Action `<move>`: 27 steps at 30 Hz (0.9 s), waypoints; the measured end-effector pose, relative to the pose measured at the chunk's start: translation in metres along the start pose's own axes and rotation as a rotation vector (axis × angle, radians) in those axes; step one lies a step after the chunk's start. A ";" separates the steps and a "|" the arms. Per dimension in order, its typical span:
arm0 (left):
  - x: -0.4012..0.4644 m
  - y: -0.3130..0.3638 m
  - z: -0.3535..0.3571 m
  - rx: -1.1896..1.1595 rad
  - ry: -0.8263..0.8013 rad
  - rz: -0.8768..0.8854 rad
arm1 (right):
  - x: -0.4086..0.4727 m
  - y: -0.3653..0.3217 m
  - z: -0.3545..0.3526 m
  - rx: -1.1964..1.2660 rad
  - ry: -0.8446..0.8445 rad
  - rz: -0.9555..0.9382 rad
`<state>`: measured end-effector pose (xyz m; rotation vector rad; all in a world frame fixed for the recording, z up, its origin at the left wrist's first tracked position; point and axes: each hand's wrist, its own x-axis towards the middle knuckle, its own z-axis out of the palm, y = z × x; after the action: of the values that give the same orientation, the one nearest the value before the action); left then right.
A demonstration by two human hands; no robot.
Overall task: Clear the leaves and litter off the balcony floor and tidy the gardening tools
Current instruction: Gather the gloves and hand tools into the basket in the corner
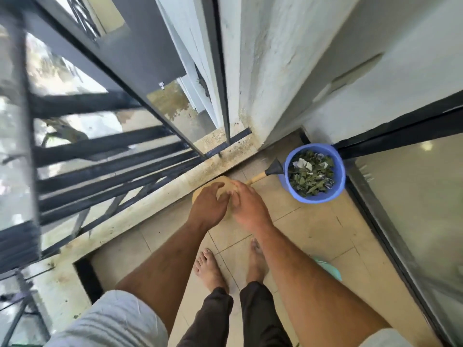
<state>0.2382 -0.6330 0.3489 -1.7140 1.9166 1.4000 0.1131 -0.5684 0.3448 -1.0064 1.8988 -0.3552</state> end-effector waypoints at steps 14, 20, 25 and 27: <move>-0.250 0.208 -0.112 0.140 -0.204 0.360 | -0.295 -0.101 -0.184 0.202 0.261 0.220; -0.338 0.255 -0.059 0.472 -0.430 0.665 | -0.416 -0.082 -0.189 0.386 0.535 0.401; -0.415 0.294 0.002 0.696 -0.602 0.927 | -0.519 -0.044 -0.172 0.547 0.743 0.580; -0.448 0.300 0.038 0.860 -0.665 0.996 | -0.563 -0.015 -0.152 0.652 0.813 0.673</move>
<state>0.0994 -0.3499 0.7880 0.1349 2.4033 0.8593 0.1263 -0.1698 0.7702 0.2907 2.4192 -0.9873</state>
